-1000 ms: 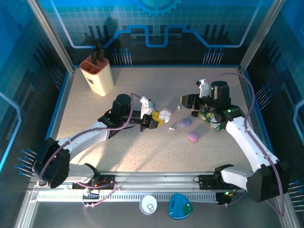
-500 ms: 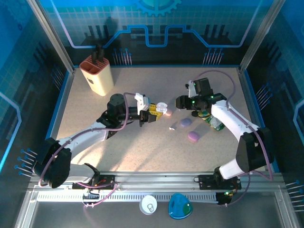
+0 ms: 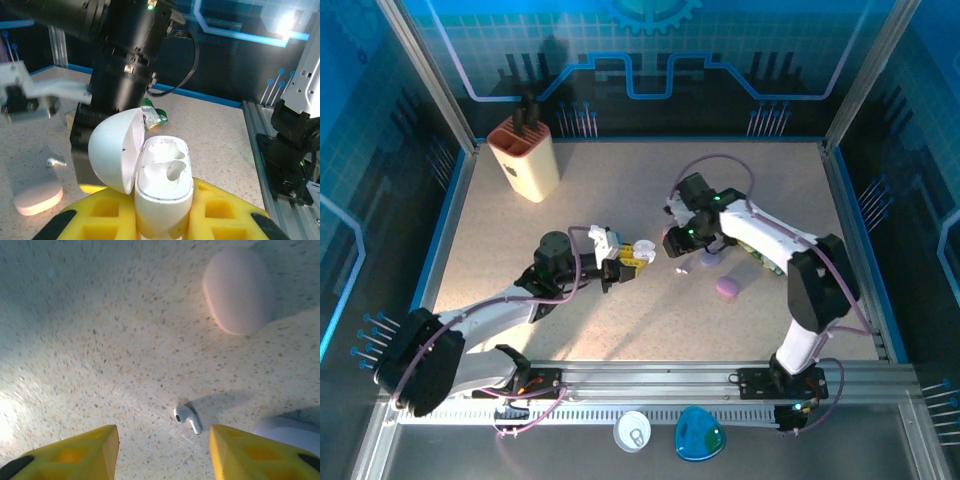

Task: Insert wireless bluetooth earbuds into charging case

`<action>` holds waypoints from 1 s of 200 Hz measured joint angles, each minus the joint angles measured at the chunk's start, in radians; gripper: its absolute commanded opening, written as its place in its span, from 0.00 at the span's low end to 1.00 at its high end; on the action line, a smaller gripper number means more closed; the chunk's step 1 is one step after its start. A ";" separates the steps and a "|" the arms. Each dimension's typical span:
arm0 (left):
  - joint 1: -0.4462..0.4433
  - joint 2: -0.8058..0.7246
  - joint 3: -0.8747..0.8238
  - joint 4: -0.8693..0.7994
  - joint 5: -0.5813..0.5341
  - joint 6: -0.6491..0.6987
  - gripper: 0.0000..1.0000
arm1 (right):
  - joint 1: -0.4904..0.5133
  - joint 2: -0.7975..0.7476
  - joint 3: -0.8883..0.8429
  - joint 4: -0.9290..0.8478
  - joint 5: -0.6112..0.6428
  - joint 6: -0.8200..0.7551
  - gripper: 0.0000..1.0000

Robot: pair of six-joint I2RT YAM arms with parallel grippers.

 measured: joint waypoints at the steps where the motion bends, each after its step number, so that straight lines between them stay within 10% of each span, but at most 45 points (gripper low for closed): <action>1: 0.000 -0.001 -0.001 0.001 0.000 0.000 0.12 | 0.002 0.003 0.004 -0.004 0.004 -0.001 0.50; 200: 0.003 -0.038 -0.130 0.047 -0.025 -0.004 0.14 | 0.114 0.361 0.281 -0.340 0.252 -0.072 0.35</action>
